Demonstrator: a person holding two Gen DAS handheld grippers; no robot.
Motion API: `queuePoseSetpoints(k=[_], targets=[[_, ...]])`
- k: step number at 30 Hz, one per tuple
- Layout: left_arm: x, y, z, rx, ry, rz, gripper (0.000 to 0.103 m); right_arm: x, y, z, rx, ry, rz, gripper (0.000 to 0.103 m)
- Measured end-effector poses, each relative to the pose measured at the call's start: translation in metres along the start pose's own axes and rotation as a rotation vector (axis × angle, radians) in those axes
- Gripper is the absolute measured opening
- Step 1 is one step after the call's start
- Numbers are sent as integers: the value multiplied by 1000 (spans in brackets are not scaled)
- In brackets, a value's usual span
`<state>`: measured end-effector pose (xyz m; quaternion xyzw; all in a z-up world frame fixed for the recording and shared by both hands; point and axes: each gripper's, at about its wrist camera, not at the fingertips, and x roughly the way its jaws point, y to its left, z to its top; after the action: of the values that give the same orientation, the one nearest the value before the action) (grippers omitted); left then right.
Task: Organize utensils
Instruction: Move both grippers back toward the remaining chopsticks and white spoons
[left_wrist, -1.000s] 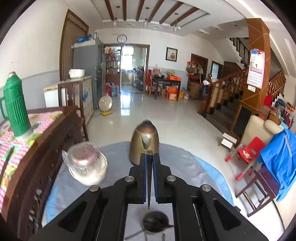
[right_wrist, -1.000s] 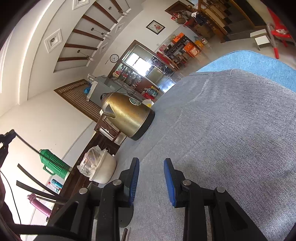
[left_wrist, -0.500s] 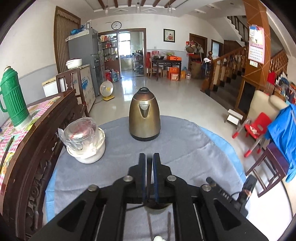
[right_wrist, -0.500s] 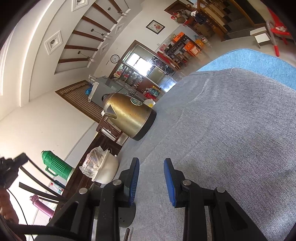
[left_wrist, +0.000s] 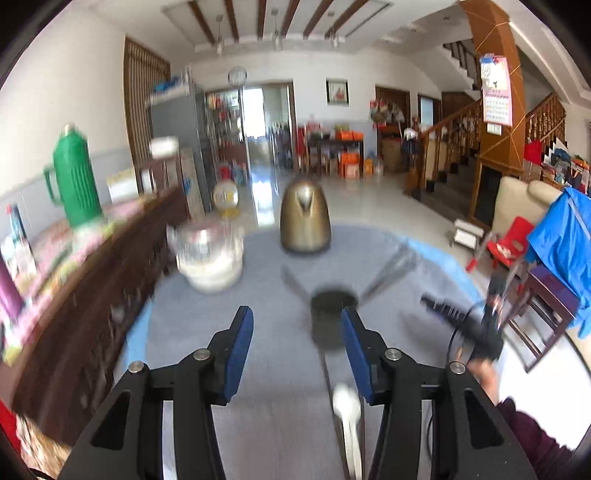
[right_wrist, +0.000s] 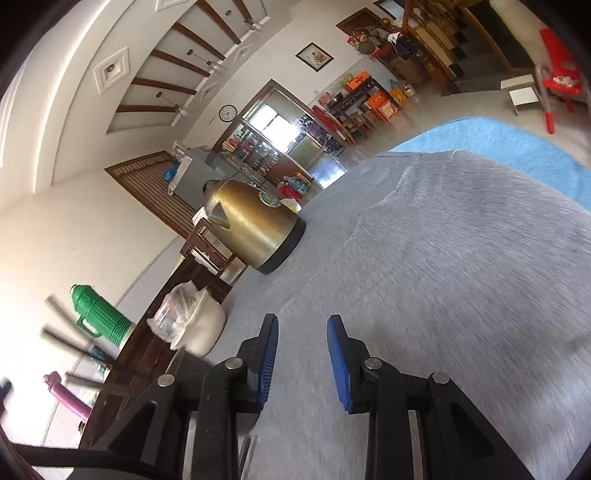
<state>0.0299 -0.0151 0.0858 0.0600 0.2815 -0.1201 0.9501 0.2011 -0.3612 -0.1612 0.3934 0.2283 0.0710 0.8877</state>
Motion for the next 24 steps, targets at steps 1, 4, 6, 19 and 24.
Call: queuePoseSetpoints(k=[1, 4, 6, 19, 24], targets=[[2, 2, -11, -5, 21, 6, 50, -10, 2, -3, -5, -1, -1, 30], [13, 12, -42, -35, 97, 23, 50, -45, 12, -16, -22, 23, 9, 31], [20, 18, -61, -75, 148, -2, 50, -61, 22, -23, -57, 44, 11, 31], [21, 7, -98, -8, 205, 59, 53, -111, 104, -92, -198, 230, 85, 31], [23, 22, -100, -37, 219, 103, 59, -106, 124, -114, -240, 299, 96, 31]])
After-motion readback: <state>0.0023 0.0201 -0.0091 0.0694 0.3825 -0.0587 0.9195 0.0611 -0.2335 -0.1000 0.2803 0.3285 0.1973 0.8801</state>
